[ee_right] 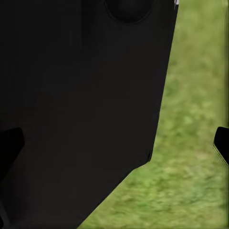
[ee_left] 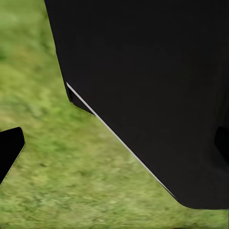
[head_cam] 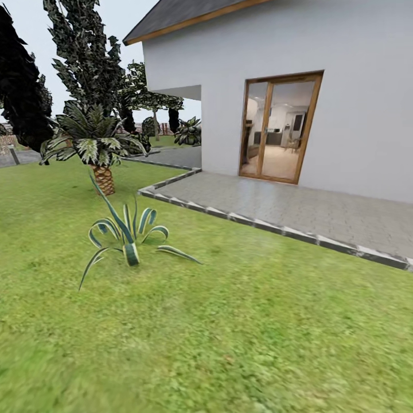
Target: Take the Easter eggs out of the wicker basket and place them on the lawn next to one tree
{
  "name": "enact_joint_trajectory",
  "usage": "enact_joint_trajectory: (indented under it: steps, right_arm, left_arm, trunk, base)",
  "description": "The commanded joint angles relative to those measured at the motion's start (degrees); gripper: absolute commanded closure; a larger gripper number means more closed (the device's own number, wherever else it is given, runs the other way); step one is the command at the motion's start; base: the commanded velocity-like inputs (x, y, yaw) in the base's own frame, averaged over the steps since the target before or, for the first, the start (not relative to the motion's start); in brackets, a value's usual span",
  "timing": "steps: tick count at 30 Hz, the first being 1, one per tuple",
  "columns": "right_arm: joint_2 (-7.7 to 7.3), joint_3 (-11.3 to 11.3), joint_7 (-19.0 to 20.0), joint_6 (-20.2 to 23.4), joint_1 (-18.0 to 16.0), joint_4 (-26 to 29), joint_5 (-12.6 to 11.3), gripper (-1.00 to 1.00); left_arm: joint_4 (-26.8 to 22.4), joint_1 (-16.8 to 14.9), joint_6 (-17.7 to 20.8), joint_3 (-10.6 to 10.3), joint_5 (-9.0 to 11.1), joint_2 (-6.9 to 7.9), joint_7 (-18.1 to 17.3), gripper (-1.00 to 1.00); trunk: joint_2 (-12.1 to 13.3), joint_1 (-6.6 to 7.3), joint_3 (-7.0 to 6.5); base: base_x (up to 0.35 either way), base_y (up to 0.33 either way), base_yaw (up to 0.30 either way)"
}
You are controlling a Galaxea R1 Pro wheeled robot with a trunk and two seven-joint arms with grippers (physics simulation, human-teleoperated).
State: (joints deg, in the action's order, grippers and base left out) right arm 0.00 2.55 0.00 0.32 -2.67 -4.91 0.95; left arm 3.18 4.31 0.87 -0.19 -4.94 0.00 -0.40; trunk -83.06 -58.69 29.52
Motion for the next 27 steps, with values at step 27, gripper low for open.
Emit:
enact_joint_trajectory:
  steps: [27]
  right_arm:
    - [0.08,0.19,0.0,0.03,-0.06,-0.1,0.1,-1.0]
  left_arm:
    - [-0.1,0.0,0.09,0.1,-0.51,0.0,-0.04,-1.0]
  trunk:
    - [-0.02,-0.03,0.04]
  base:
    - [0.326,0.0,0.0]
